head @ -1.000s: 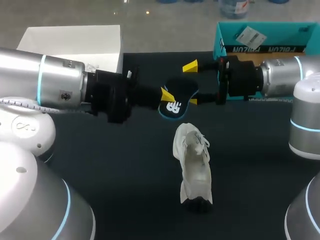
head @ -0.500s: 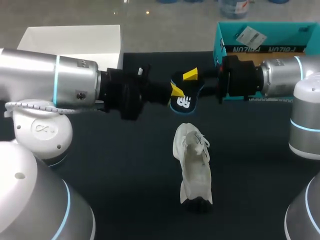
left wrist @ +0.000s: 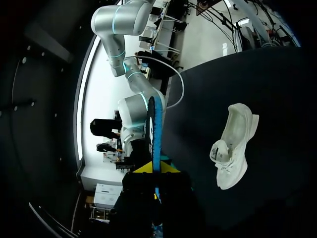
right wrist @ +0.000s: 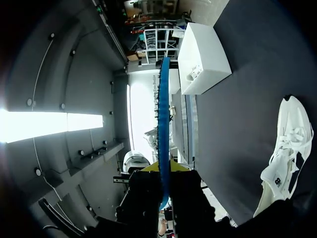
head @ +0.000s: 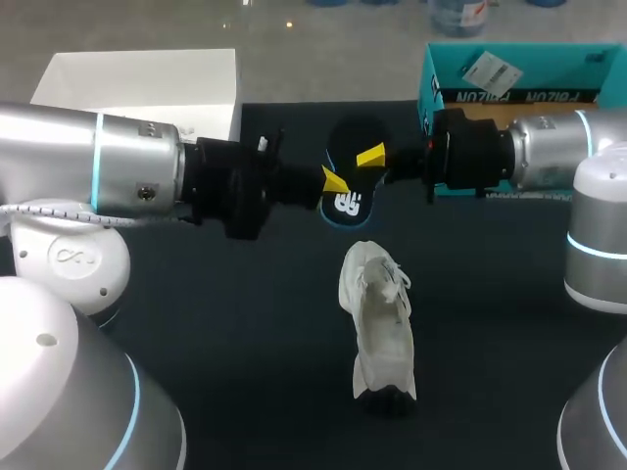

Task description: Take the shoe out of the shoebox, open the shoe tongue, remove and reinsert the insole, then place the shoe into the shoebox

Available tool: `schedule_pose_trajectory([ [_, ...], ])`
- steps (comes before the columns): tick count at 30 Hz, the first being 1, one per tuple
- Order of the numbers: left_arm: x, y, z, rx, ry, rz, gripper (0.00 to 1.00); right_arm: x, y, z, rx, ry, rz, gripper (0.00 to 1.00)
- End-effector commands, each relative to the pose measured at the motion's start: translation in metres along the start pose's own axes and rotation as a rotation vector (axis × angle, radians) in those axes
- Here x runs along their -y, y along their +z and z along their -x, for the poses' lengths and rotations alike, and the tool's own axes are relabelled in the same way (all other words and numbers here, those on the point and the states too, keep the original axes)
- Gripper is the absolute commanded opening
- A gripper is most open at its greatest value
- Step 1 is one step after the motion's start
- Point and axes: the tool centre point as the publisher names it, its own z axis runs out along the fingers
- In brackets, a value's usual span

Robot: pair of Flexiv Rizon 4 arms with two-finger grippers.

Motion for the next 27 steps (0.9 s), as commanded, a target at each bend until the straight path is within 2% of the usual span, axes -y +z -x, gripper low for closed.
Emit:
schedule_pose_trajectory([
  [1,0.004,-0.005,-0.001,0.020,-0.006,-0.011,0.80,-0.002,-0.002,0.002,0.002,0.001,0.003,0.00],
  [2,0.004,-0.008,0.001,0.022,0.013,-0.010,1.00,-0.002,-0.002,0.002,0.002,0.001,0.003,0.00],
  [9,-0.006,-0.031,0.013,0.043,0.035,-0.029,1.00,-0.002,-0.002,0.002,0.002,0.001,0.003,0.00],
  [14,-0.017,-0.045,0.014,-0.025,0.065,-0.058,1.00,-0.002,-0.002,0.002,0.002,0.001,0.003,0.00],
  [19,-0.025,-0.059,0.019,-0.141,0.110,-0.128,1.00,-0.002,-0.002,0.002,0.002,0.001,0.003,0.00],
  [27,-0.026,-0.079,0.040,-0.369,0.225,-0.219,1.00,-0.002,-0.002,0.002,0.002,0.001,0.003,0.00],
])
